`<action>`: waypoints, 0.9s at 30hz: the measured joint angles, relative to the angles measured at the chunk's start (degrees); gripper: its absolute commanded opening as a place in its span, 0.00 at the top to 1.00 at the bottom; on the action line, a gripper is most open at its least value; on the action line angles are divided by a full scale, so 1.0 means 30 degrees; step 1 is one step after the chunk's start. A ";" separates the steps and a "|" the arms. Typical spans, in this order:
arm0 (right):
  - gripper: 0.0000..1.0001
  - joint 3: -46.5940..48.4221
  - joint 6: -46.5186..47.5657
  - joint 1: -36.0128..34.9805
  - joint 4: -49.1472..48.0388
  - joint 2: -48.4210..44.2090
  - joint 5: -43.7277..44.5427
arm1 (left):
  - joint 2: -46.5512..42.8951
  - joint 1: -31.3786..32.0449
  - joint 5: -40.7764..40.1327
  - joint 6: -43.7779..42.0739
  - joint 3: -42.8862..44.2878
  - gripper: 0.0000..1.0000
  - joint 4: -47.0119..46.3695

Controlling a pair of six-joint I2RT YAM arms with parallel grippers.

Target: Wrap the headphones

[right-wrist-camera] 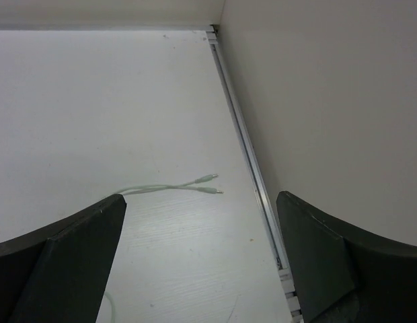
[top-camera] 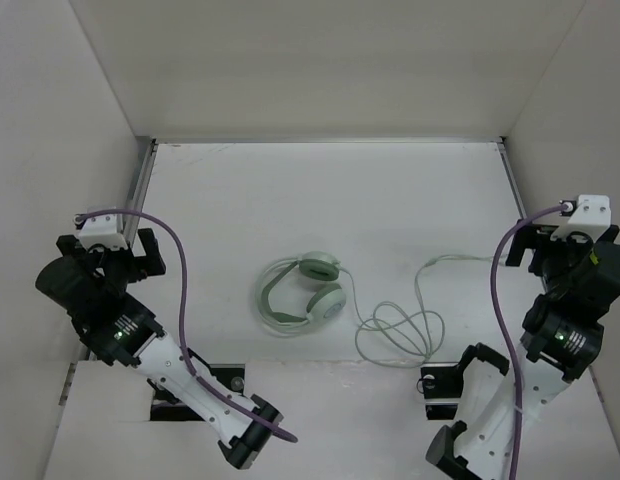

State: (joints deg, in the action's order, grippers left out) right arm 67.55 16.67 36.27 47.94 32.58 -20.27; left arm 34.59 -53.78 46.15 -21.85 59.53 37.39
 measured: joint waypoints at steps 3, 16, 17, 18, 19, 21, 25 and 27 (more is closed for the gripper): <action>0.00 -0.0525 0.0000 -0.0066 -0.0270 -0.0379 0.0262 | -0.0364 0.0306 -0.0182 0.0015 0.0000 0.00 0.0007; 0.00 -0.4575 -0.0168 -0.0612 -0.6761 -0.3118 0.1909 | 0.2317 0.4233 -0.0889 0.2419 0.1719 0.00 -0.0036; 0.00 -0.4707 -0.0342 -0.0889 -0.7351 -0.2965 0.1909 | 0.2827 0.5144 -0.1253 0.2929 0.2098 0.00 0.0066; 0.00 -0.4758 -0.0532 -0.1202 -0.7854 -0.2776 0.1902 | 0.3410 0.6135 -0.1603 0.3395 0.2463 0.00 0.0095; 0.00 -0.4794 -0.0809 -0.1559 -0.8488 -0.2543 0.1880 | 0.3825 0.6878 -0.2178 0.3942 0.2710 0.02 0.0175; 0.00 -0.4772 -0.1574 -0.2324 -0.9530 -0.1872 0.1792 | 0.5326 0.9602 -0.3300 0.4692 0.3249 0.04 0.0277; 0.00 -0.4452 -0.3126 -0.4444 -1.0928 0.0678 0.1668 | 0.7949 1.4513 -0.6856 0.5617 0.3271 0.04 0.0852; 0.00 -0.4452 -0.3643 -0.5850 -1.1358 0.2288 0.1690 | 0.9020 1.6874 -0.8786 0.5778 0.3024 0.03 0.1129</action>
State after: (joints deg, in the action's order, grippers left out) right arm 54.19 5.74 18.72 13.87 39.44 -15.20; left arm 61.65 -3.16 19.79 -4.51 68.60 40.77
